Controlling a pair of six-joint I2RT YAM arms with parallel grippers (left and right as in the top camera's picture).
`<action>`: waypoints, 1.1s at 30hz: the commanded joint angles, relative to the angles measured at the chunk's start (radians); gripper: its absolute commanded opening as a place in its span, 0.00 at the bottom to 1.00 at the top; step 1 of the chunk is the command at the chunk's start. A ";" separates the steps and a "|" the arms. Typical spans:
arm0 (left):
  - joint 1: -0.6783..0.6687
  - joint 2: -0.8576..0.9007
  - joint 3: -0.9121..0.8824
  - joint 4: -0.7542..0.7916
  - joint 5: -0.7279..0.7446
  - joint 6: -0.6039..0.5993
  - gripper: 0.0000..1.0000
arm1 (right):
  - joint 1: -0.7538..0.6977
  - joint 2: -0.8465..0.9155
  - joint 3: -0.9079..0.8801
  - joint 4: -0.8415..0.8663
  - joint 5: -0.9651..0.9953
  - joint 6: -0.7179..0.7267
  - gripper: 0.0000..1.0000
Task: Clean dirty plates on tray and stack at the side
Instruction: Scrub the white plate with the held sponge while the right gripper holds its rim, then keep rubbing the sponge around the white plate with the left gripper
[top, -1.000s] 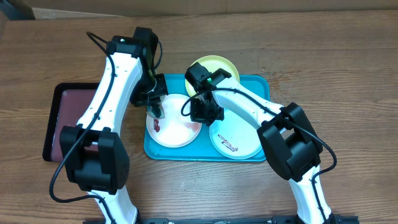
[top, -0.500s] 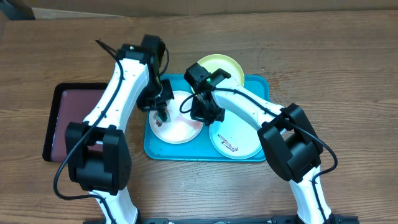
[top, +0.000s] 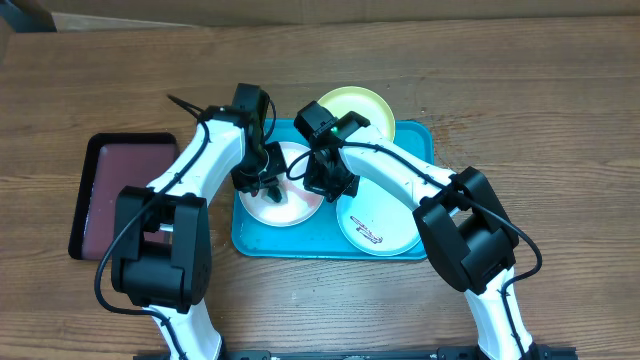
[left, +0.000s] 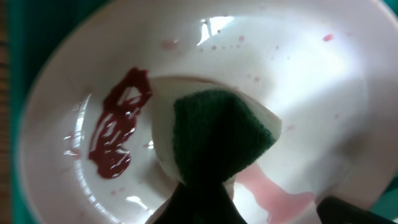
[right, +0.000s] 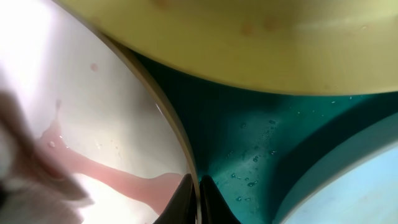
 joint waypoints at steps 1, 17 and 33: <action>-0.007 0.010 -0.048 0.056 0.077 0.034 0.04 | 0.004 -0.023 0.008 0.005 0.025 0.018 0.04; -0.003 0.010 -0.122 0.037 -0.394 0.080 0.04 | 0.004 -0.023 0.008 0.011 0.025 0.007 0.04; -0.004 -0.001 0.109 -0.097 -0.462 0.082 0.04 | 0.004 -0.023 0.007 0.007 0.043 0.007 0.04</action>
